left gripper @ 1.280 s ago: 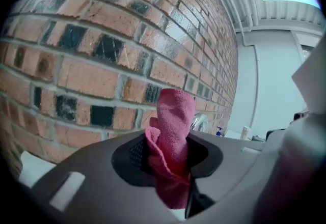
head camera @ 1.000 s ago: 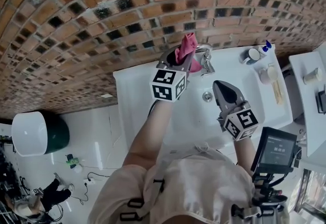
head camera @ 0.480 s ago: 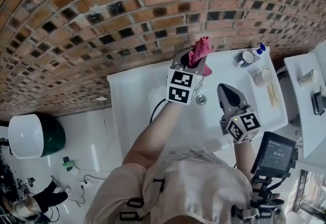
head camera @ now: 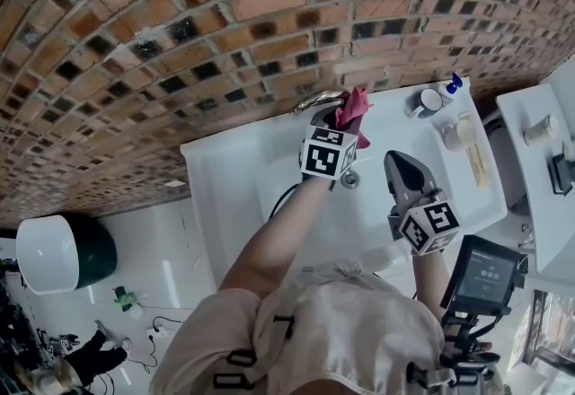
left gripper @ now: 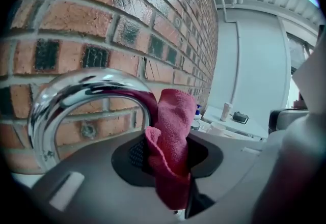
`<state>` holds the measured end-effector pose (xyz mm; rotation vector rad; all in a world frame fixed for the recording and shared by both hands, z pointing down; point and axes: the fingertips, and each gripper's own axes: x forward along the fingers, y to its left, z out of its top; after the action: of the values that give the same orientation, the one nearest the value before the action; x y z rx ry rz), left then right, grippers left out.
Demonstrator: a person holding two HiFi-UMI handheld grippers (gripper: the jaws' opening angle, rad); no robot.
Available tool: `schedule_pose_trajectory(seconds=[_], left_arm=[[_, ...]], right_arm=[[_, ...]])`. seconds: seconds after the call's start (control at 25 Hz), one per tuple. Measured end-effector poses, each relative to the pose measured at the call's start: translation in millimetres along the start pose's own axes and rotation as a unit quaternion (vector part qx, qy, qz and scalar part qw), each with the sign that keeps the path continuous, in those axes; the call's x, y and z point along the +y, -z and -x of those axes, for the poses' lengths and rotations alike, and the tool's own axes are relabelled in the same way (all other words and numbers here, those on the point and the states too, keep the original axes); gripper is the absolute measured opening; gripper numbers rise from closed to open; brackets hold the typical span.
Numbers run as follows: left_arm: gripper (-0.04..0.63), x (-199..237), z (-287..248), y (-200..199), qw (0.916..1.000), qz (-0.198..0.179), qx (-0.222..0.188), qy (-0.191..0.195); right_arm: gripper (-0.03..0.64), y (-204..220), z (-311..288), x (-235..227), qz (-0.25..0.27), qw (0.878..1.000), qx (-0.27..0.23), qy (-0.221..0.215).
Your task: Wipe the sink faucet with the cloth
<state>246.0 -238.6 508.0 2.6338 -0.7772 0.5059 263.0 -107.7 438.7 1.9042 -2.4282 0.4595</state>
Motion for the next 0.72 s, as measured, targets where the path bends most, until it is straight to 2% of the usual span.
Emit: schedule_pose_trajectory(seconds=[0.12, 0.32, 0.56, 0.72], left_arm=[[0.123, -8.6, 5.5, -6.5, 0.9999, -0.005, -0.012, 0.010], [0.123, -24.0, 29.1, -51.3, 0.9968, -0.010, -0.075, 0.027], [0.121, -1.2, 23.9, -31.6, 0.9989, 0.009, -0.047, 0.001], [0.120, 1.5, 17.3, -27.4, 0.9988, -0.025, -0.039, -0.011]], right_arm=[[-0.011, 2.6, -2.5, -1.0, -0.005, 1.000, 0.003, 0.001], [-0.011, 3.6, -13.3, 6.7, 0.000, 1.000, 0.006, -0.009], [-0.011, -1.5, -15.1, 14.6, 0.003, 1.000, -0.001, -0.021], [-0.011, -4.6, -12.5, 9.9, 0.001, 1.000, -0.003, -0.014]])
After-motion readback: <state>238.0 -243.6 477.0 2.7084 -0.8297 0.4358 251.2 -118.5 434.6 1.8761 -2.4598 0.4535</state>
